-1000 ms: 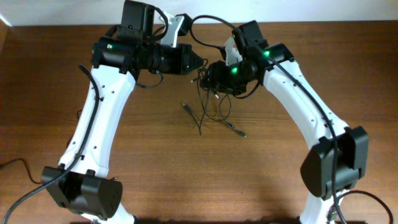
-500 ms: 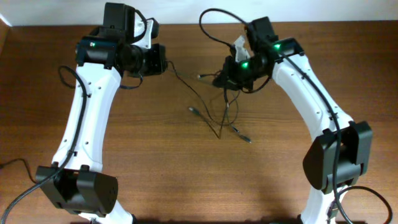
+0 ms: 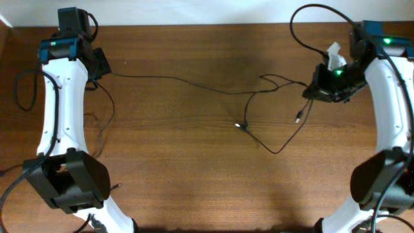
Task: Untangle cables
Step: 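Pull the cable strands apart, left gripper far up-left, right gripper right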
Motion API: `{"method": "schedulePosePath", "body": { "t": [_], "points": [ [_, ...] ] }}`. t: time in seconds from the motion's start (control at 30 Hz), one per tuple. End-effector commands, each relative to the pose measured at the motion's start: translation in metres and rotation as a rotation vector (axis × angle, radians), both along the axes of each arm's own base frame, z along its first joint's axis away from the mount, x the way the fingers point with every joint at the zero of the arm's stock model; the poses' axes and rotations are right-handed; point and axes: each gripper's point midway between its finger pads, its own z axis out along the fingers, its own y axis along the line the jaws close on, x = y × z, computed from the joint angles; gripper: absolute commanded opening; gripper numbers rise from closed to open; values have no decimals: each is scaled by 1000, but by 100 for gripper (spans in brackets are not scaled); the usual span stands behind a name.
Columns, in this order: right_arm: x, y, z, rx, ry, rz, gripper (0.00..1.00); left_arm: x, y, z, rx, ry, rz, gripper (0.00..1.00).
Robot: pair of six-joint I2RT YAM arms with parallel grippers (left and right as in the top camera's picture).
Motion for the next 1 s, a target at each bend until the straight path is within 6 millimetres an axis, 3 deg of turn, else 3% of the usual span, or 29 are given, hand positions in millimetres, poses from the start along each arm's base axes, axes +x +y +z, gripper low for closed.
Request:
{"method": "schedulePosePath", "body": {
  "t": [0.0,0.13,0.27,0.33,0.4,0.43,0.5,0.57,0.67,0.73,0.83,0.97],
  "points": [
    [-13,-18,16,-97,-47,17,7,4,12,8,36,-26,26,0],
    [-35,-47,9,-267,49,-1,4,5,19,10,39,-42,42,0],
    [-38,-63,7,-346,88,-91,4,5,30,21,27,-75,61,0],
    [-34,-63,7,-344,76,-115,4,10,17,53,-24,-157,11,0],
    [-34,-63,7,-345,77,-113,4,13,0,99,-81,-279,-45,0],
    [-34,-63,7,-346,77,-113,4,12,-13,142,-114,-395,-102,0],
    [-33,-63,6,-346,75,-114,4,5,-21,196,-107,-538,-140,0],
    [-32,-64,4,-345,81,-113,4,-2,-21,243,-62,-670,-151,0],
    [-36,-74,-10,-400,134,-118,4,-8,-2,283,22,-789,-100,0],
    [-48,-95,-23,-491,217,-213,4,-10,17,294,51,-831,-64,0],
    [-53,-109,-35,-494,262,-259,4,-13,34,300,75,-854,-30,0],
    [-65,-148,-49,-475,306,-420,4,-22,62,305,112,-869,31,0]
  ]
}}
